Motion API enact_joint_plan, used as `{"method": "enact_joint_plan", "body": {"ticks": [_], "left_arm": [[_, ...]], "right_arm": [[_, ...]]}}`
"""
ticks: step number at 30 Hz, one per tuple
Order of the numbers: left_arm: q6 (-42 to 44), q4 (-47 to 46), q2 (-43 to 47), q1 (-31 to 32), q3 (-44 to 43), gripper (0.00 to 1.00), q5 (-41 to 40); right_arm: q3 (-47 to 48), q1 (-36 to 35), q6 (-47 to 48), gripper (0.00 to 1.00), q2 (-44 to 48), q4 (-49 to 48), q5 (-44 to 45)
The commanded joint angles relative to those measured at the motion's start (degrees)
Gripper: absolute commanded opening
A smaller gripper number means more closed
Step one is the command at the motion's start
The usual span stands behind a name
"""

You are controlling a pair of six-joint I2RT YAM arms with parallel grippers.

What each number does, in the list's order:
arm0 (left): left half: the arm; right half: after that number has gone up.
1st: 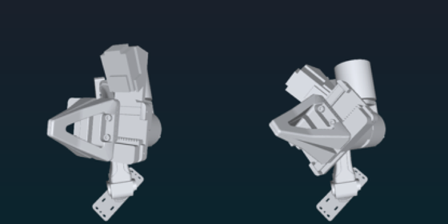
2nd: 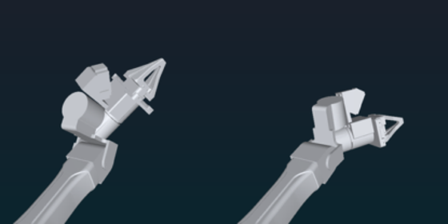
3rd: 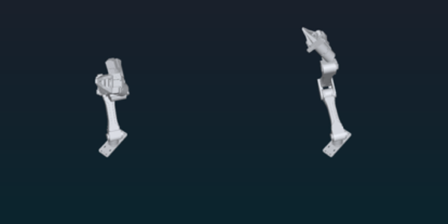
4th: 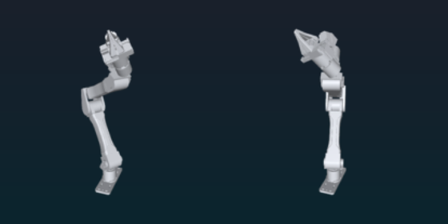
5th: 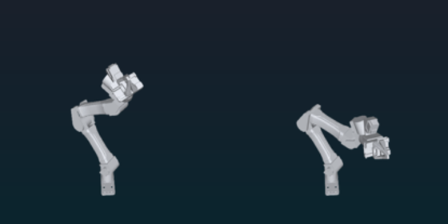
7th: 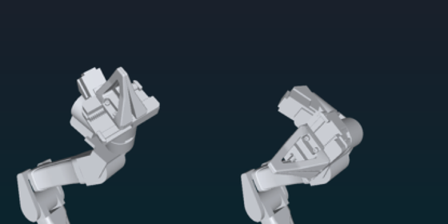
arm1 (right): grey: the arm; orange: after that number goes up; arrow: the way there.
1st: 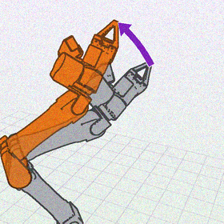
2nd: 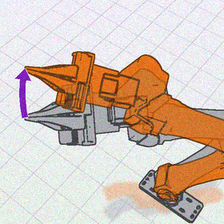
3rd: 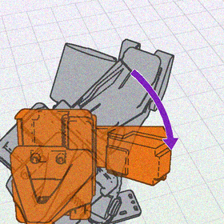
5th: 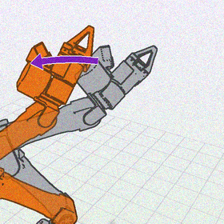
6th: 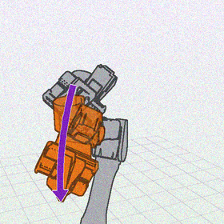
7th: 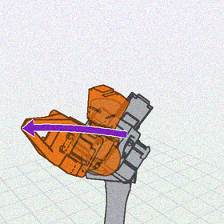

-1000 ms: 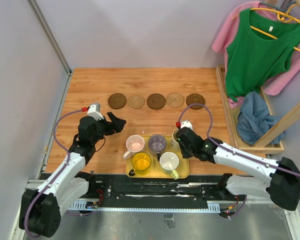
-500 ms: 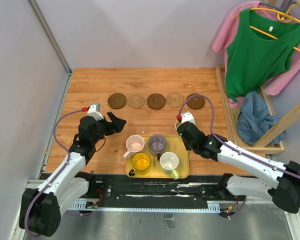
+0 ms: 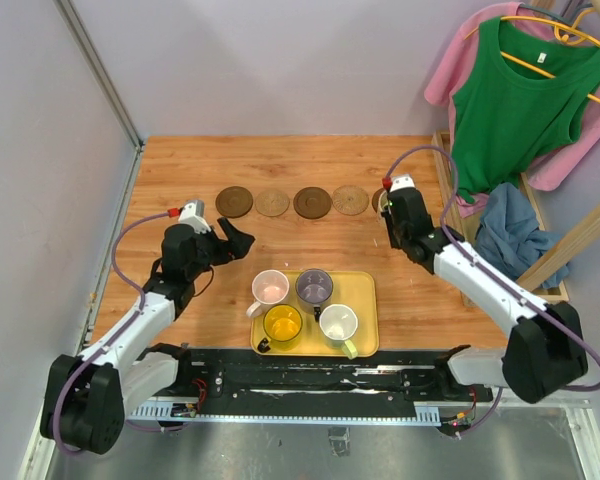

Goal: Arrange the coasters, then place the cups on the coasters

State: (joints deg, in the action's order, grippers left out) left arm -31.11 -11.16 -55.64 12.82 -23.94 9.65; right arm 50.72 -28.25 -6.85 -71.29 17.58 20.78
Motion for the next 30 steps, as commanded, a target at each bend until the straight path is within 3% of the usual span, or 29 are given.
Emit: {"method": "enact_joint_plan", "body": {"ticks": [1, 12, 30], "left_arm": [[1.0, -3.3, -1.5, -0.3, -3.2, 0.88, -1.2], [2.6, -1.4, -10.5, -0.3, -9.9, 0.88, -2.1], [3.9, -2.1, -14.0, -0.3, -11.3, 0.88, -2.1]], "right_arm": [[7.5, 4.8, 4.9, 0.01, -5.6, -7.7, -4.5], [16.7, 13.6, 5.9, 0.01, -21.6, -13.6, -10.8], [28.6, 16.0, 6.5, 0.01, -34.9, -10.9, -11.6]]}}
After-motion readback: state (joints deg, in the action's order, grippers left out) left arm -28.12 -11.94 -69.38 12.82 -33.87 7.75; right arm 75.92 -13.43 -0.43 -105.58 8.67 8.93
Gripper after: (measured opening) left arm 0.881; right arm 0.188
